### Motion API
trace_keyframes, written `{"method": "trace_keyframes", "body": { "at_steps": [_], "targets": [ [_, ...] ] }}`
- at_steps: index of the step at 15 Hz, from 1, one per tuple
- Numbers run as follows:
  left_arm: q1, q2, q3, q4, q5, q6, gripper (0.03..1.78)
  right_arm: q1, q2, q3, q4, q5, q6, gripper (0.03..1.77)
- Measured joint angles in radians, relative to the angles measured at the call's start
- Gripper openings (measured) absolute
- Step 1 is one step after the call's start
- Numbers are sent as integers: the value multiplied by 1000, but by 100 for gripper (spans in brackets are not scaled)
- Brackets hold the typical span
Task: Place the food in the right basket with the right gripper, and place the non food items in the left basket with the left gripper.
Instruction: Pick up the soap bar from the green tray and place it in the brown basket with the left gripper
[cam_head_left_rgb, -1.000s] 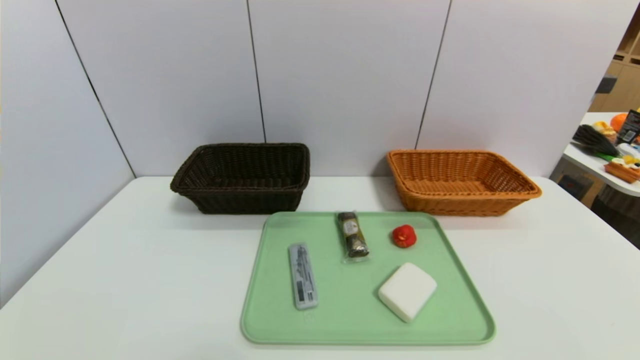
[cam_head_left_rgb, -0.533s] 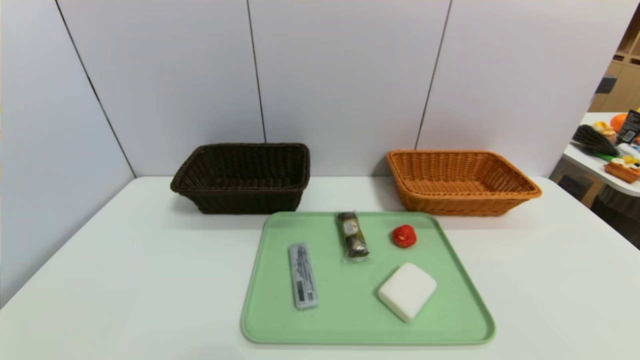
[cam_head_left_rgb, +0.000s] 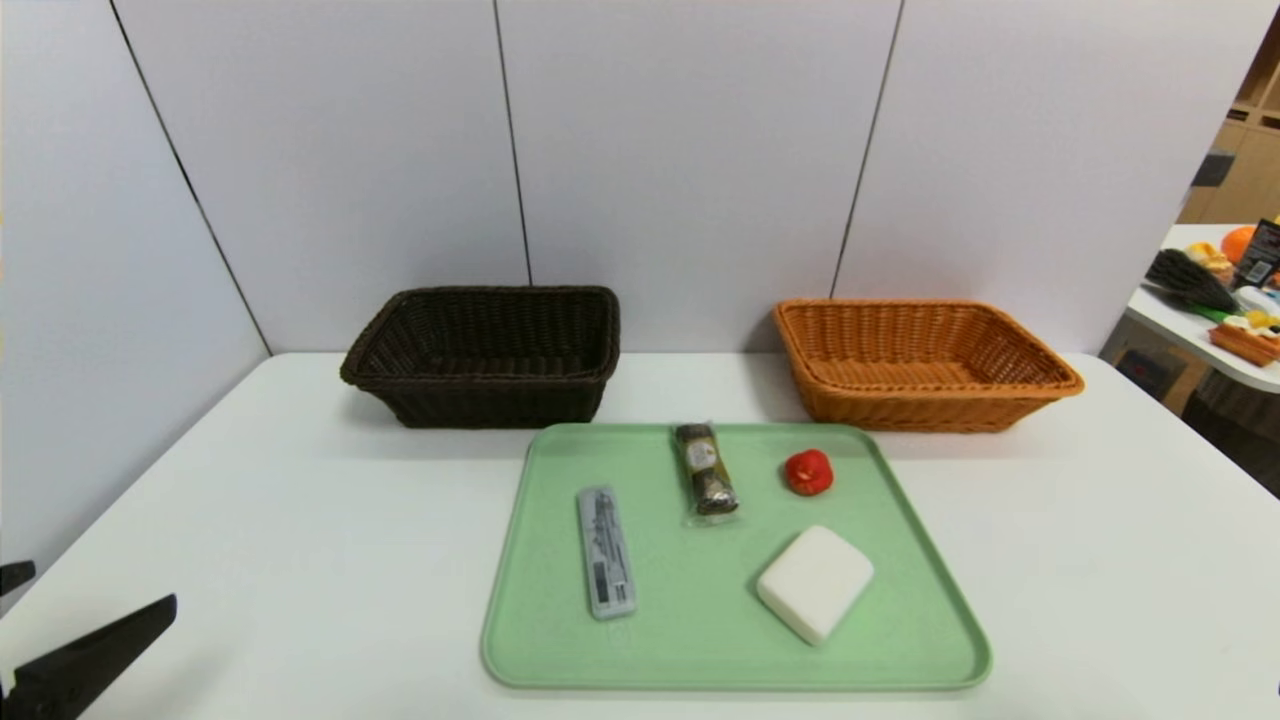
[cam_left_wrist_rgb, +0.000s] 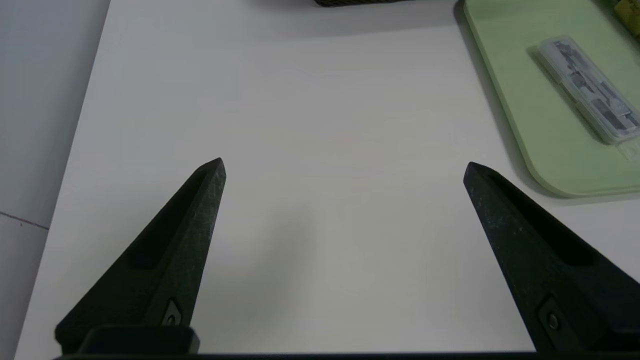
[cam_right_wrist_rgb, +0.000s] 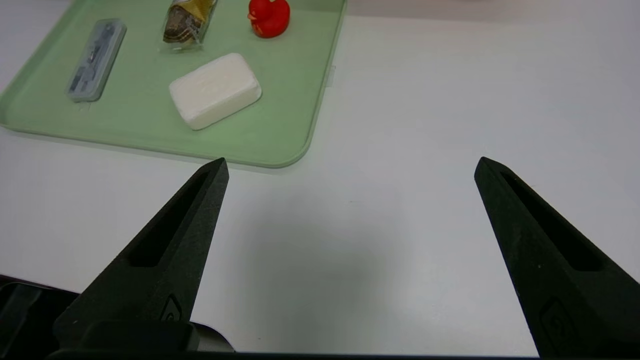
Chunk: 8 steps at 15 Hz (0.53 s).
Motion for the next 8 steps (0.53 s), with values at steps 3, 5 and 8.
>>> {"method": "trace_keyframes", "body": {
  "at_steps": [3,5,8],
  "targets": [
    [-1,162,-115,0,-76,13,169,0,164,-104,28,24,-5,170],
    [-1,253,-179,0,-153,12,169,0,260,-143,27,28,-8,170],
    [-48,369,-264,-3,-217,4,169,0,381,-200,19,31,-6,170]
  ]
}}
